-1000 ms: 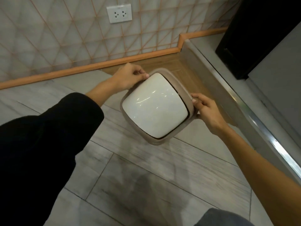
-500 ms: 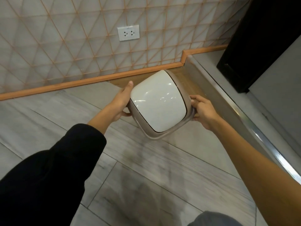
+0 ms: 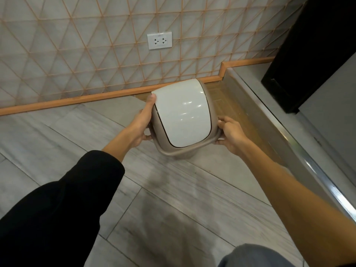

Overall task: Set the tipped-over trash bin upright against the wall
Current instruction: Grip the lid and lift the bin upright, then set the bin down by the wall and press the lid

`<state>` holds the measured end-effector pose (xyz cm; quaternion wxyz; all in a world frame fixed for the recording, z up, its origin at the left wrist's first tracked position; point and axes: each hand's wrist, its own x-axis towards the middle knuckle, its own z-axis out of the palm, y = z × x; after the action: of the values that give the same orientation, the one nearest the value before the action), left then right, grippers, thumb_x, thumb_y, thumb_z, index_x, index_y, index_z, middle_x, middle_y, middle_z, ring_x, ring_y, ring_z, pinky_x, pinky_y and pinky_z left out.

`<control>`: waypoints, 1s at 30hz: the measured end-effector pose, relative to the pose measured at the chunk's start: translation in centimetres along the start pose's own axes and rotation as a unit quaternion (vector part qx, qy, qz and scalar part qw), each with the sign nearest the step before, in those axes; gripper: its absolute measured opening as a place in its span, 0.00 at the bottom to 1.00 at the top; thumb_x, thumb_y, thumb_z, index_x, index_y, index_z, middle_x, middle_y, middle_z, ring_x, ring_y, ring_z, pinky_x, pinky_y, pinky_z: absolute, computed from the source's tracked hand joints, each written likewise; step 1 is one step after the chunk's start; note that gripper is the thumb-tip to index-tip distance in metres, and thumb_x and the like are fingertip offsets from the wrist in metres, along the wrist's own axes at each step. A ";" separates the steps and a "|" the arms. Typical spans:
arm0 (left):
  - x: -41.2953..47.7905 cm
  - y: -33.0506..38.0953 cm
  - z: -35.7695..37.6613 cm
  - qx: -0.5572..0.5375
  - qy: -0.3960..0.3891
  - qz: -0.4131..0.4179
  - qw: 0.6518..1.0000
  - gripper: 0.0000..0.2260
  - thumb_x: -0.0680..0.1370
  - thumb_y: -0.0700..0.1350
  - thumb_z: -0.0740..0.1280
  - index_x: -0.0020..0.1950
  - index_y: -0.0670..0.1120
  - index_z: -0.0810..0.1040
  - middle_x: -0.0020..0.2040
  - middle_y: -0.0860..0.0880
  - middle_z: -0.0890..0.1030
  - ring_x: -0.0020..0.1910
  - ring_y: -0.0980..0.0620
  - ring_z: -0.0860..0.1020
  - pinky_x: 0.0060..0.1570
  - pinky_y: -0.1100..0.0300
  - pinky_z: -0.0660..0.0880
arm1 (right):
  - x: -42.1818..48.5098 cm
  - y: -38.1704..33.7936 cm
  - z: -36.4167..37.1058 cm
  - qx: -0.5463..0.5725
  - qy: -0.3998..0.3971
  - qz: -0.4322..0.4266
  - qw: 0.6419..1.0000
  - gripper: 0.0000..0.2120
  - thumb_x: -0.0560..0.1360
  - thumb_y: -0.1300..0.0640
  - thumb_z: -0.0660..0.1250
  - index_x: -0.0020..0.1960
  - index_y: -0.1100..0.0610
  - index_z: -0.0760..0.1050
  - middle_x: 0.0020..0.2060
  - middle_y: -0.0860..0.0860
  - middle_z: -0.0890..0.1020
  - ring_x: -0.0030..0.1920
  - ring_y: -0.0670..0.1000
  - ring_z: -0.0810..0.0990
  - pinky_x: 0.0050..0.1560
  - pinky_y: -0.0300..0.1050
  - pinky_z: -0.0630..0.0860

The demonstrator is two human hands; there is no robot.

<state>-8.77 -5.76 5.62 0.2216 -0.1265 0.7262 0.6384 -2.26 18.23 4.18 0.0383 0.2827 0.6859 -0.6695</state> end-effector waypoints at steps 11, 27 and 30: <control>-1.7 -1.6 -3.5 0.030 0.016 0.032 0.999 0.37 0.71 0.71 0.61 0.70 0.46 0.68 0.66 0.46 0.74 0.62 0.45 0.73 0.56 0.48 0.73 | -2.5 0.3 2.0 -0.133 -0.056 0.041 0.989 0.15 0.81 0.61 0.55 0.67 0.61 0.69 0.49 0.58 0.78 0.46 0.56 0.80 0.41 0.53 0.82; -5.0 -4.2 -1.5 0.662 0.067 0.449 0.597 0.44 0.70 0.75 0.54 0.78 0.55 0.46 0.78 0.42 0.42 0.77 0.37 0.44 0.65 0.25 0.50 | -3.2 -0.4 -0.3 -0.600 -0.105 -0.408 0.681 0.56 0.66 0.40 0.74 0.71 0.30 0.31 0.75 0.54 0.28 0.76 0.68 0.40 0.69 0.74 0.58; -4.3 -4.4 -1.2 0.676 0.076 0.389 0.621 0.47 0.67 0.76 0.55 0.78 0.57 0.41 0.78 0.44 0.38 0.76 0.37 0.37 0.65 0.23 0.50 | -1.5 -0.6 0.1 -0.545 -0.167 -0.397 0.719 0.55 0.65 0.43 0.76 0.73 0.30 0.36 0.75 0.55 0.27 0.77 0.65 0.39 0.72 0.66 0.60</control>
<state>-3.18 -8.08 3.92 -0.0800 0.3052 0.9487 -0.0179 -1.28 17.62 5.37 0.0301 -0.2018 0.9640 -0.1703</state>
